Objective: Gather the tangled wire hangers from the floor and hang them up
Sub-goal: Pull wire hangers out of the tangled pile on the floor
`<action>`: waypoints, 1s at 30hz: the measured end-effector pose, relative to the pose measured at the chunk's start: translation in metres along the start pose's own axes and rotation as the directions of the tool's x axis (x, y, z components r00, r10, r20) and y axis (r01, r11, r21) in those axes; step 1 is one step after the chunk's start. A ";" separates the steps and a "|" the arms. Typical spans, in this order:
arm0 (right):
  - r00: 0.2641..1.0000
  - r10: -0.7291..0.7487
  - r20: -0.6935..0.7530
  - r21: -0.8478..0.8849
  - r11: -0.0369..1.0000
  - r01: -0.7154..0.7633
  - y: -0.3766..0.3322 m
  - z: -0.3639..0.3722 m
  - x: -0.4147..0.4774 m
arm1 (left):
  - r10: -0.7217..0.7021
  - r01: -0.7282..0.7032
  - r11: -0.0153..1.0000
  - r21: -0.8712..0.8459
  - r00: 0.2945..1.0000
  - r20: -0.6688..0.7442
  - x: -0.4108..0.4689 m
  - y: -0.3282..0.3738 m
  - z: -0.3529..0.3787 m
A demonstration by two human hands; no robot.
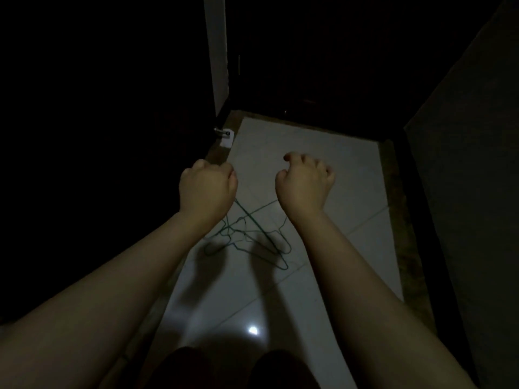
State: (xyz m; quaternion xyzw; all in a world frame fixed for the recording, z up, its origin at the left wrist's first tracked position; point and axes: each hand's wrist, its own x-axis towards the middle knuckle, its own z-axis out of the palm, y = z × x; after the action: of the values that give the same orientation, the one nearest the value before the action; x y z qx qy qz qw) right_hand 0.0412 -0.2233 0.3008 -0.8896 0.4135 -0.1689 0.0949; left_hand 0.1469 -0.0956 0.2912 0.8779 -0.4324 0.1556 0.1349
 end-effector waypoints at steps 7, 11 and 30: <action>0.998 0.003 0.058 -0.068 0.998 0.001 0.056 0.143 -0.020 | -0.076 0.074 0.997 0.034 0.996 0.055 -0.050 -0.045 0.131; 0.990 0.079 0.117 -0.018 0.997 -0.077 0.084 0.210 -0.038 | -0.102 0.102 0.995 0.010 0.992 0.080 -0.078 -0.065 0.180; 0.747 0.133 0.651 0.170 0.934 -0.314 0.125 0.398 -0.060 | -0.241 0.279 0.959 -0.046 0.893 0.380 -0.148 -0.093 0.303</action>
State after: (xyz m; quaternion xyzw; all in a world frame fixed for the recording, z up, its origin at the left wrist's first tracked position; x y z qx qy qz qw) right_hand 0.0681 -0.2460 -0.1190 -0.8164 0.4353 0.0967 0.3670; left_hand 0.1836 -0.0475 -0.0536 0.9335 -0.3358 -0.0540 0.1140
